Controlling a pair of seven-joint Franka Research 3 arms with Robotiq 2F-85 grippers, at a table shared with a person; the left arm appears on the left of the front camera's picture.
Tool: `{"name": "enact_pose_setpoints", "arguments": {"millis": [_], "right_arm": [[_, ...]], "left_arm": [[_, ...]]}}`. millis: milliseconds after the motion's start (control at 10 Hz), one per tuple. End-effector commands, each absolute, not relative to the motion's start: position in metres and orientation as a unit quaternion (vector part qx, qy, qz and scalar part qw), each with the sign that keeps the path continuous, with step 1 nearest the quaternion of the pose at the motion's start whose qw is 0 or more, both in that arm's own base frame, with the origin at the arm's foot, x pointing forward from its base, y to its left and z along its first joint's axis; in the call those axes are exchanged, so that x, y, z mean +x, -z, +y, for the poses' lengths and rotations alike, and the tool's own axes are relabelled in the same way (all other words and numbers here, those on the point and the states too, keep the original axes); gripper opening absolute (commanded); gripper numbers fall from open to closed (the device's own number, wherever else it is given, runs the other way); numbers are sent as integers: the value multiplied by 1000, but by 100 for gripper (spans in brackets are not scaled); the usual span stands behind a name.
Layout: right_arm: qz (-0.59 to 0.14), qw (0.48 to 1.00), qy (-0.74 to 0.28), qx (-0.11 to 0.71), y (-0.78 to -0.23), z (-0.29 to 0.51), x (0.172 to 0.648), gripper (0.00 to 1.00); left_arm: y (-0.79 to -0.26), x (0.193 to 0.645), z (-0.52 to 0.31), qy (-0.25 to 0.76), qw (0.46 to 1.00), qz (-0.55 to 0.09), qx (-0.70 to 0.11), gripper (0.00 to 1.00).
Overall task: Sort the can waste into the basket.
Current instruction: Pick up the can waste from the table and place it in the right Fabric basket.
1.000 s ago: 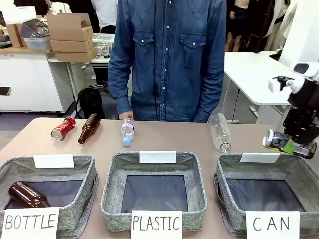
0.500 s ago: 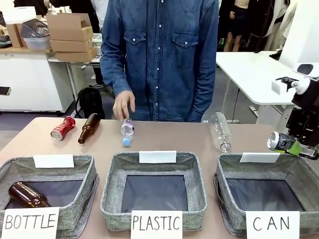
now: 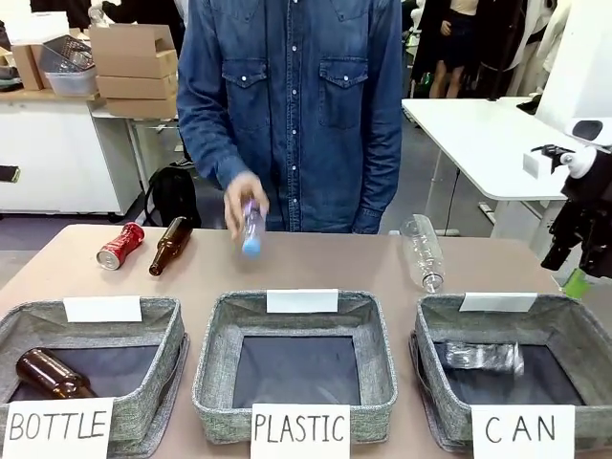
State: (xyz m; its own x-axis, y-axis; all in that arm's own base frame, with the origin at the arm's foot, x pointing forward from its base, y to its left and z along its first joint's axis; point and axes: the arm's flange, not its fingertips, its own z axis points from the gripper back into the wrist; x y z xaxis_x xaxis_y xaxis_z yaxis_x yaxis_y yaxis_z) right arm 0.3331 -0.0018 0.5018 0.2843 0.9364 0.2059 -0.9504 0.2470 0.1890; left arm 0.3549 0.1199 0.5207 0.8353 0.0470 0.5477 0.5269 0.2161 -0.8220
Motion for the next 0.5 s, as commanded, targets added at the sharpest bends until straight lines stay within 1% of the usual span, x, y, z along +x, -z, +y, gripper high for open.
{"name": "enact_pose_setpoints", "arguments": {"millis": [0,200,300,400], "right_arm": [[-37,791,-593,143,-504,-3,340,100],[-41,793,-591,143,-505,-3,340,100],[-47,803,-577,142,-505,-2,342,100],[-63,833,-525,162,-507,-1,346,100]], "left_arm": [[-522,354,120,173,740,-239,-604,100],[-522,354,120,173,740,-239,-604,100],[-522,354,120,173,740,-239,-604,100],[-522,354,120,173,740,-239,-604,100]]}}
